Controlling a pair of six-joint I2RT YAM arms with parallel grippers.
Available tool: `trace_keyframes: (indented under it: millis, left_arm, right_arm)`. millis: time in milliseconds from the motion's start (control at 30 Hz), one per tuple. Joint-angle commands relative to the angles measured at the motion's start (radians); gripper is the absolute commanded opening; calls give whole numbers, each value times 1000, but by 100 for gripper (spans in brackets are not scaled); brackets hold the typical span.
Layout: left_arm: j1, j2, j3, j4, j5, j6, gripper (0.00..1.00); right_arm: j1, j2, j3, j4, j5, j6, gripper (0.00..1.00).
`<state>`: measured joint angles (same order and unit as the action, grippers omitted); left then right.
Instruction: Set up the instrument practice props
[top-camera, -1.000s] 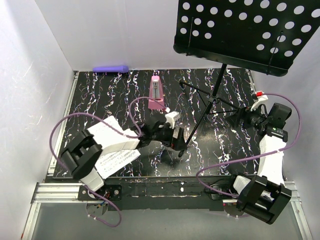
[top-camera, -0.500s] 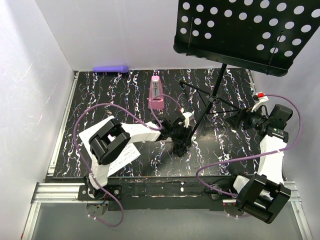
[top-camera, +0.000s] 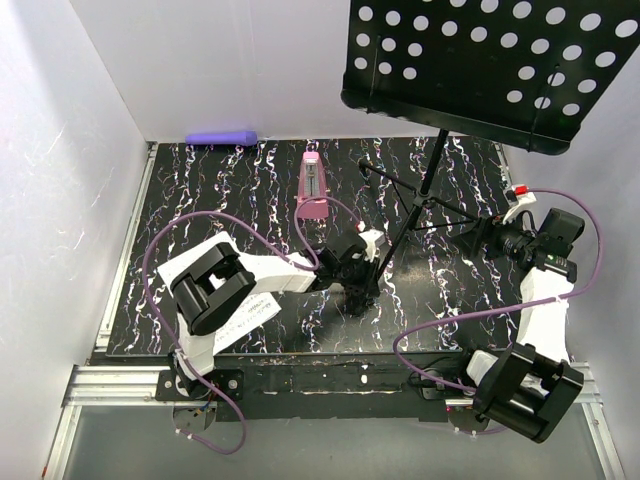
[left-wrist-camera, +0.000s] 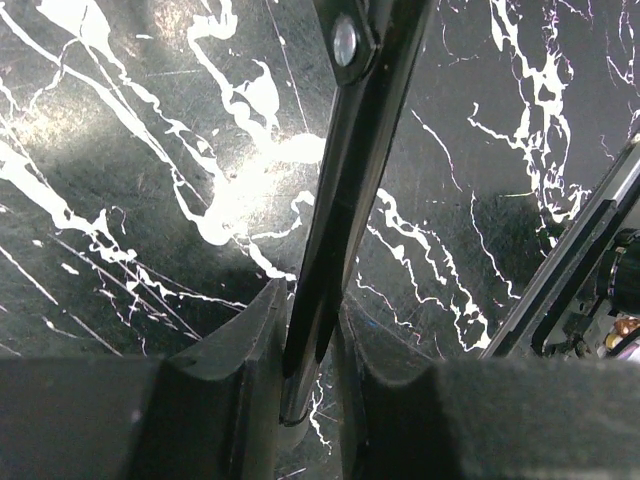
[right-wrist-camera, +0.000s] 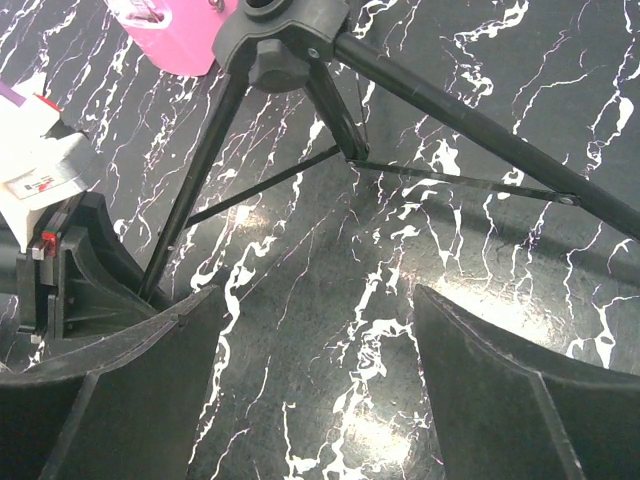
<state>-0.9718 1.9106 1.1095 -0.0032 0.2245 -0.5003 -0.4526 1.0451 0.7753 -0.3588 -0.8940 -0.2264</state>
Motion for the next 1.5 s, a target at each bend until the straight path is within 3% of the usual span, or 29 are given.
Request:
trace_keyframes:
  millis: [0, 367, 600, 867, 1067, 1267, 1333, 1467]
  left_arm:
    - [-15, -50, -83, -84, 22, -81, 4]
    - [-19, -149, -169, -23, 45, -175, 10]
    - [-19, -278, -168, -47, 13, -142, 59]
    - [-18, -511, -232, -84, -54, -67, 98]
    - [60, -775, -413, -101, -113, -84, 98]
    - [350, -1034, -594, -191, 12, -127, 98]
    - [418, -1085, -623, -250, -26, -165, 98]
    - [432, -1044, -613, -349, -172, -268, 98]
  right_arm:
    - [-9, 9, 7, -5, -28, -22, 83]
    - [-9, 39, 25, -75, -82, -103, 83]
    - [-9, 33, 28, -100, -85, -134, 83]
    - [-9, 21, 35, -118, -86, -152, 82]
    - [-9, 4, 38, -126, -86, -160, 82]
    - [-9, -8, 38, -126, -94, -160, 82]
    - [-9, -11, 39, -127, -95, -160, 82]
    - [-9, -14, 41, -132, -95, -163, 82]
